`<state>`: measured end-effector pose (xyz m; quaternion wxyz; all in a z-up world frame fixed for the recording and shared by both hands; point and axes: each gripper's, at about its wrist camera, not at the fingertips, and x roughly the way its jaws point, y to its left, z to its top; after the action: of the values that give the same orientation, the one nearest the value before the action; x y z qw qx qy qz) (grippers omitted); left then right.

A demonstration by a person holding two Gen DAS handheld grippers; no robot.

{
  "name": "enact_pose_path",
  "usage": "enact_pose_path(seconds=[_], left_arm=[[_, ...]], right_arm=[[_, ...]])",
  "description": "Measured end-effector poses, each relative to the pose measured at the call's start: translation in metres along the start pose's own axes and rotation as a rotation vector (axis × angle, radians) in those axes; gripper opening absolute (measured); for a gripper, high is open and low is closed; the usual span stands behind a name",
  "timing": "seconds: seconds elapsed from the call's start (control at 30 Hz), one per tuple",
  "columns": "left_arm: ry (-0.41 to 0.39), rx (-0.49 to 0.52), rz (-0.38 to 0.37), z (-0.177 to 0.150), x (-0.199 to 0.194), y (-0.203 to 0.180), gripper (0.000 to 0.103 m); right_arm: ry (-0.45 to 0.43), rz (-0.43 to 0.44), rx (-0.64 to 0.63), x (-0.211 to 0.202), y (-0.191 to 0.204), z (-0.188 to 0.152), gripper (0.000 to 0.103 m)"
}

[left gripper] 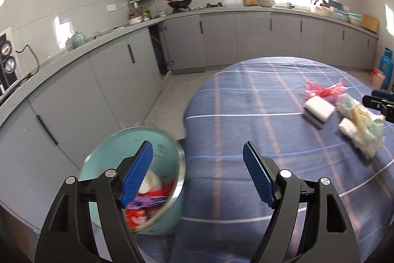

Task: Collect trash
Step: 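Reach the right tool to the clear bag with yellow band and grasp it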

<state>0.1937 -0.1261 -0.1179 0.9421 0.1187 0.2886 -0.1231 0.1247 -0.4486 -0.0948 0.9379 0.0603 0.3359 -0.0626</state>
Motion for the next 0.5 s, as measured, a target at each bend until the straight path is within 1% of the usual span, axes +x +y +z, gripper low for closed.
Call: enact_pose_path(seconds=[0.1,0.23,0.3,0.4,0.47,0.5], left_arm=[[-0.005,0.018,-0.029,0.004,0.001,-0.020,0.075],[-0.008,0.037,-0.051,0.009,0.000,-0.039,0.075],[-0.009,0.049,-0.060,0.011,0.001,-0.049,0.075],[-0.009,0.062,-0.077,0.015,0.002,-0.064,0.075],[-0.011,0.072,-0.088,0.017,0.002,-0.075,0.075],[-0.013,0.081,-0.098,0.019,0.002,-0.083,0.075]], right_arm=[[0.035,-0.022,0.050,0.009,-0.024,-0.007,0.052],[0.107,-0.029,0.067,0.026,-0.034,-0.020,0.052],[0.139,-0.011,0.090,0.035,-0.039,-0.028,0.050],[0.159,0.043,0.104,0.036,-0.041,-0.033,0.035],[0.166,0.067,0.111,0.034,-0.042,-0.033,0.032],[0.156,0.085,0.110,0.030,-0.042,-0.034,0.022]])
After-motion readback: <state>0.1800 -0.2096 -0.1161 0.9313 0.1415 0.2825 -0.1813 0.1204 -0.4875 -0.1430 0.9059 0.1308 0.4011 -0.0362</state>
